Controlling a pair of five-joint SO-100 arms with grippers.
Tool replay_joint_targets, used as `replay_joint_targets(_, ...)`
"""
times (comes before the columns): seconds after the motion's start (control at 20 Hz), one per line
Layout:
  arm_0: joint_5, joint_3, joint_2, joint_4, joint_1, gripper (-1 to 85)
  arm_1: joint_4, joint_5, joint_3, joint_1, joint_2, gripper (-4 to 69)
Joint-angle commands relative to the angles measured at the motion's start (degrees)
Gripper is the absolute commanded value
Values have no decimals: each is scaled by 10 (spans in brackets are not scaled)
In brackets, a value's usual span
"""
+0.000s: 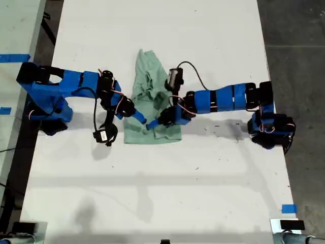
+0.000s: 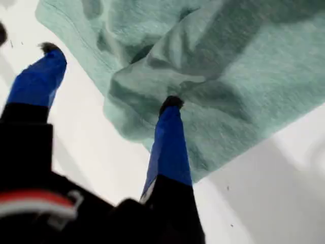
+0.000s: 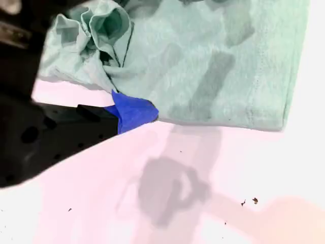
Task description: Fold tshirt
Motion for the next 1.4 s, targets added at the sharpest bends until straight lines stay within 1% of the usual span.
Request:
replay_joint_targets(0.0,-5,-5,12,4,9,339,84,-11,-87,-11,54,358)
replay_joint_targets(0.1,-9,-14,17,17,10,338,143,-32,-120,-14,99,330)
replay_joint_targets(0.25,-21,-32,21,41,11,338,217,-48,-108,-11,180,315)
replay_joint_targets(0.35,-31,-29,21,46,13,338,247,-47,-69,-4,229,317)
replay_joint_targets(0.45,-37,-11,7,31,11,338,249,-47,-22,0,268,313)
replay_joint_targets(0.7,-62,68,-53,-42,-15,330,248,-47,31,0,330,311)
replay_joint_targets(0.8,-84,106,-67,-78,-23,314,248,-47,47,-1,350,310)
replay_joint_targets(0.85,-87,127,-70,-101,-27,296,248,-45,57,-1,360,309)
replay_joint_targets(0.9,-95,143,-75,-117,-31,233,248,-41,69,-1,370,309)
replay_joint_targets(0.95,-97,152,-79,-132,-33,126,244,-39,83,-1,380,309)
replay_joint_targets(1.05,-96,152,-83,-151,-30,33,236,-34,107,-1,395,309)
replay_joint_targets(1.1,-97,153,-83,-160,-27,8,229,-33,119,0,401,309)
replay_joint_targets(1.25,-100,153,-85,-170,-22,0,209,-32,146,3,421,307)
replay_joint_targets(1.35,-103,142,-78,-155,-21,0,203,-29,159,3,431,305)
